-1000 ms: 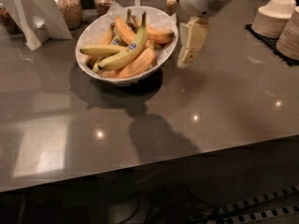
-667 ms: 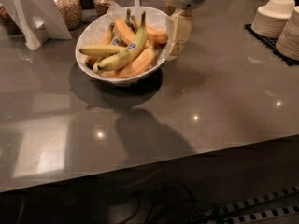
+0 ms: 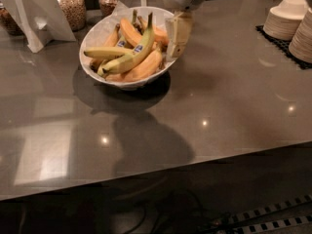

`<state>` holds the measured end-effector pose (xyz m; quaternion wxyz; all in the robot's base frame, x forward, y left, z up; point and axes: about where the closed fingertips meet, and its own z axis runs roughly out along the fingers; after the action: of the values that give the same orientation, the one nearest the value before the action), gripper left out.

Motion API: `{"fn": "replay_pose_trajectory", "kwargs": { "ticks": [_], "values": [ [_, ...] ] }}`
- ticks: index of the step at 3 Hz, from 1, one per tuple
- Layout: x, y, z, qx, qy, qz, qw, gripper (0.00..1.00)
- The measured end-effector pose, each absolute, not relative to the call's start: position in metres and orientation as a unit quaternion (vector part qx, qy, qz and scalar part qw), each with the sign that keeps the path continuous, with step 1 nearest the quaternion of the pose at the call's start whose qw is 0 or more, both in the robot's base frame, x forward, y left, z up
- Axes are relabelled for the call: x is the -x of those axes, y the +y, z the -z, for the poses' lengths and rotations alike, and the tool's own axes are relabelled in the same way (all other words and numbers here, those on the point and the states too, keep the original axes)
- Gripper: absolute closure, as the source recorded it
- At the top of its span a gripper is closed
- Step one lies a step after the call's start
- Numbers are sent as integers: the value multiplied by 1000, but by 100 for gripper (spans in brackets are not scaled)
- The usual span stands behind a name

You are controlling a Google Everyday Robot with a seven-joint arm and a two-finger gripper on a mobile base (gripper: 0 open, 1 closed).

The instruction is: Pick banana from white bowl

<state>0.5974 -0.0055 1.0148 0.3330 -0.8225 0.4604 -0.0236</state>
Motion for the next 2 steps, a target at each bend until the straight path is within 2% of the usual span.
{"fn": "replay_pose_trajectory", "kwargs": {
  "ticks": [1, 2],
  "values": [
    [-614, 22, -1002, 850, 415, 21, 323, 19],
    [-626, 43, -987, 871, 381, 12, 310, 42]
  ]
}}
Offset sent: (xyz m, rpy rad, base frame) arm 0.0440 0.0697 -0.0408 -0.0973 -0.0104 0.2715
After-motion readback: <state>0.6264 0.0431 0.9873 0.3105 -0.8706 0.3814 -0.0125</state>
